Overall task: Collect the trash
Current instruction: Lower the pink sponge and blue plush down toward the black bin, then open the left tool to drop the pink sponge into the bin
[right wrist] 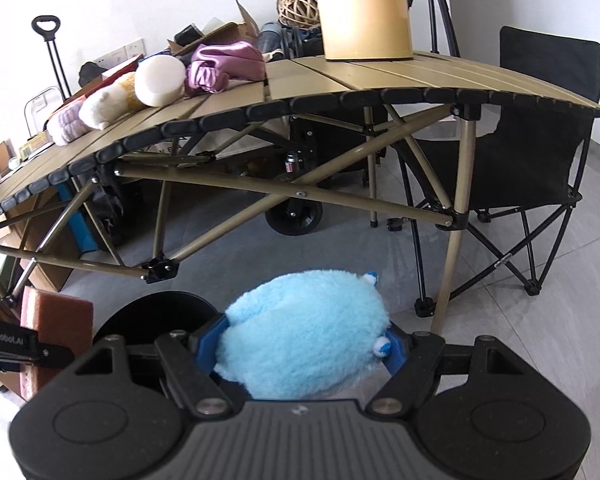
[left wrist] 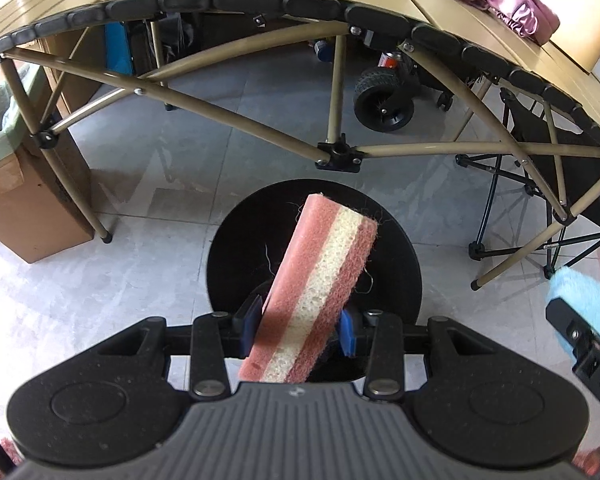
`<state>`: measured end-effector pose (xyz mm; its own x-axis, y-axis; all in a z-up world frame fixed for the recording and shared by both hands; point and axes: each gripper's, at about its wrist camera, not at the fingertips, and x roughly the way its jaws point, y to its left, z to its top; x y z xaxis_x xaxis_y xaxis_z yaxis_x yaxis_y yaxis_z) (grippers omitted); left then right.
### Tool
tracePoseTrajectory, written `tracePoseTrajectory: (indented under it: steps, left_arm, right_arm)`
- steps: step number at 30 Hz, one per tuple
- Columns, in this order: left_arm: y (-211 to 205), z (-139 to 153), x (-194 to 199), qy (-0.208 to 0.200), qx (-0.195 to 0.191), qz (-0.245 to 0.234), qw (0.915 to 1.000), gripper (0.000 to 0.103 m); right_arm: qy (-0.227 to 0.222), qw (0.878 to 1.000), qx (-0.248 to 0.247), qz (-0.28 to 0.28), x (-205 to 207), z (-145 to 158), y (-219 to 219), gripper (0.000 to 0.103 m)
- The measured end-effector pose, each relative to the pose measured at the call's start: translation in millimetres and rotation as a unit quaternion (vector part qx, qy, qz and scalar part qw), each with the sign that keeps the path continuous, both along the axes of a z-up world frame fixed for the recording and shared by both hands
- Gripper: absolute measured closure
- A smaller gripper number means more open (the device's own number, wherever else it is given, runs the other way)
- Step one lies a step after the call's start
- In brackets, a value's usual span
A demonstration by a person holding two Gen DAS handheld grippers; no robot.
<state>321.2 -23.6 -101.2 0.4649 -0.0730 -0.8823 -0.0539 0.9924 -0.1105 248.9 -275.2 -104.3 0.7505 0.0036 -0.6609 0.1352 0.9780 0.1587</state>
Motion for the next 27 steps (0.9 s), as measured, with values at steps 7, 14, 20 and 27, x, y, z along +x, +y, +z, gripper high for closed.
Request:
tracePoseTrajectory:
  steps: [7,14,20,27]
  left_arm:
    - [-19.2,-8.6,16.3,0.020,-0.009,-0.002,0.9998,0.064]
    - [-32.4,-17.8,30.4,0.037,-0.016,0.001,0.9992,0.064]
    - [-41.2,-27.3,39.5,0.055,-0.021,0.008,0.9982,0.064]
    - [-45.0,-36.3,45.6,0.073,-0.023,0.016,0.9969,0.064]
  right_arm:
    - [0.010,1.000,0.002,-0.018,2.6,-5.0,-8.5,0.028]
    - [0.018,0.999,0.004,-0.029,5.1,-8.8,-15.2,0.028]
    - [0.025,0.999,0.003,-0.035,7.5,-11.3,-18.7,0.028]
    - [0.032,0.999,0.004,-0.041,9.3,-13.3,-20.2,0.028]
